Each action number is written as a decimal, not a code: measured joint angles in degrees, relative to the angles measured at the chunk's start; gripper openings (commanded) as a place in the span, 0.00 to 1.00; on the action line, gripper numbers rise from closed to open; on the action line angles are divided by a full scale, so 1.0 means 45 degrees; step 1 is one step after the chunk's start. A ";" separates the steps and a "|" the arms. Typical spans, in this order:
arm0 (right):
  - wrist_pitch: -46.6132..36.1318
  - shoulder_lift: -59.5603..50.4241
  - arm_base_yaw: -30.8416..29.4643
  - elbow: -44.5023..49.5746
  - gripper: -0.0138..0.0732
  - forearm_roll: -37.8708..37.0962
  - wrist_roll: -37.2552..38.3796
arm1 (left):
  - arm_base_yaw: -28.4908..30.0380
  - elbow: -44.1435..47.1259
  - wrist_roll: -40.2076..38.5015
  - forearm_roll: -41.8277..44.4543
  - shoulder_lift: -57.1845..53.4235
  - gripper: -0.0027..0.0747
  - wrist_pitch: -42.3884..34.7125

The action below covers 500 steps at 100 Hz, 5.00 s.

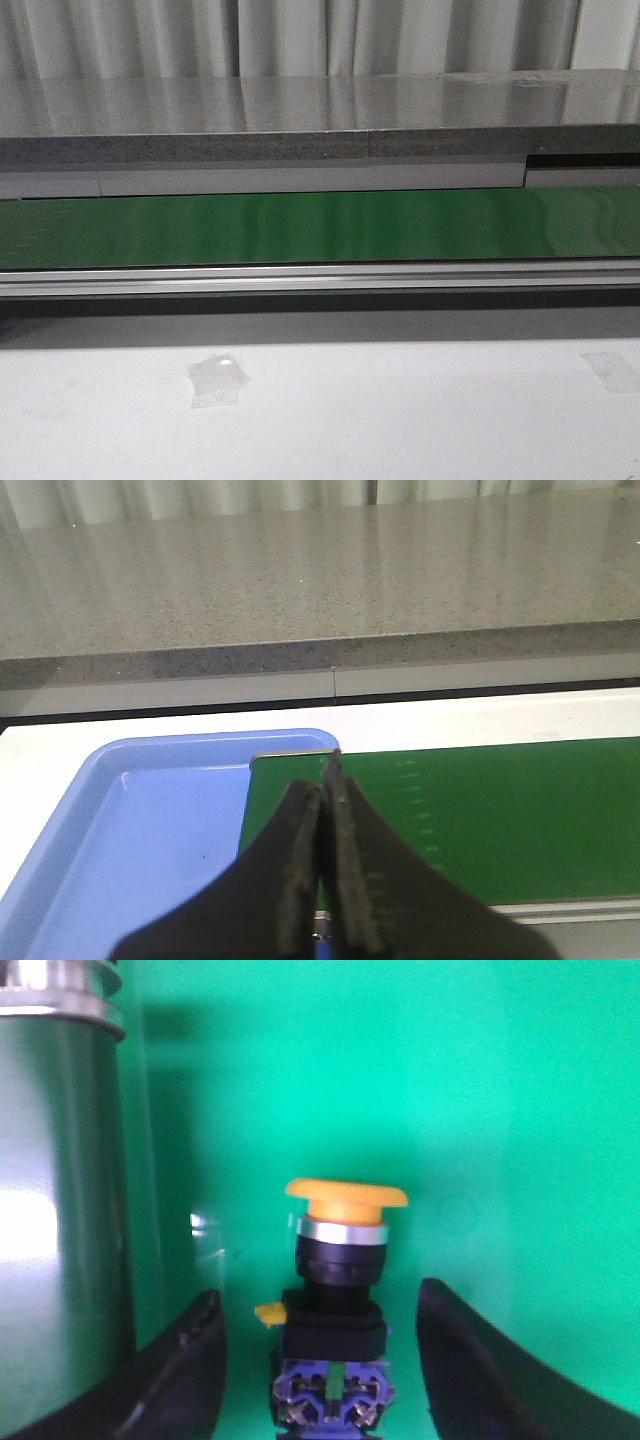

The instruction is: Move button from left to right

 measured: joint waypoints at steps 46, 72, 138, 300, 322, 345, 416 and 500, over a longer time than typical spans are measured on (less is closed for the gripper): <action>0.1439 -0.0251 0.0000 -0.1538 0.66 0.0686 0.0000 | 0.0000 0.0000 0.0000 0.0000 0.0000 0.01 0.0000; 0.1162 -0.1911 0.0726 -0.1757 0.66 0.2127 -0.0175 | 0.0000 0.0000 0.0000 0.0000 0.0000 0.01 0.0000; -0.0968 -0.7892 0.4743 0.1997 0.66 0.3674 -0.0339 | 0.0000 0.0000 0.0000 0.0000 0.0000 0.01 0.0000; -0.1563 -1.9141 0.4931 1.0430 0.04 0.4221 -0.0339 | 0.0000 0.0000 0.0000 0.0000 0.0000 0.01 0.0000; -0.1563 -1.9141 0.4931 1.0437 0.04 0.4242 -0.0339 | 0.0000 0.0000 0.0000 0.0000 0.0000 0.01 0.0000; -0.1675 -1.9141 0.4931 1.0522 0.04 0.4242 -0.0308 | 0.0000 0.0000 0.0000 0.0000 0.0000 0.01 0.0000; -0.4205 -2.3890 0.5938 1.5284 0.04 0.0708 0.4743 | 0.0000 0.0000 0.0000 0.0000 0.0000 0.01 0.0000; -0.5662 -2.3996 0.5938 1.6512 0.04 0.0582 0.4751 | 0.0000 0.0000 0.0000 0.0000 -0.0024 0.01 0.0000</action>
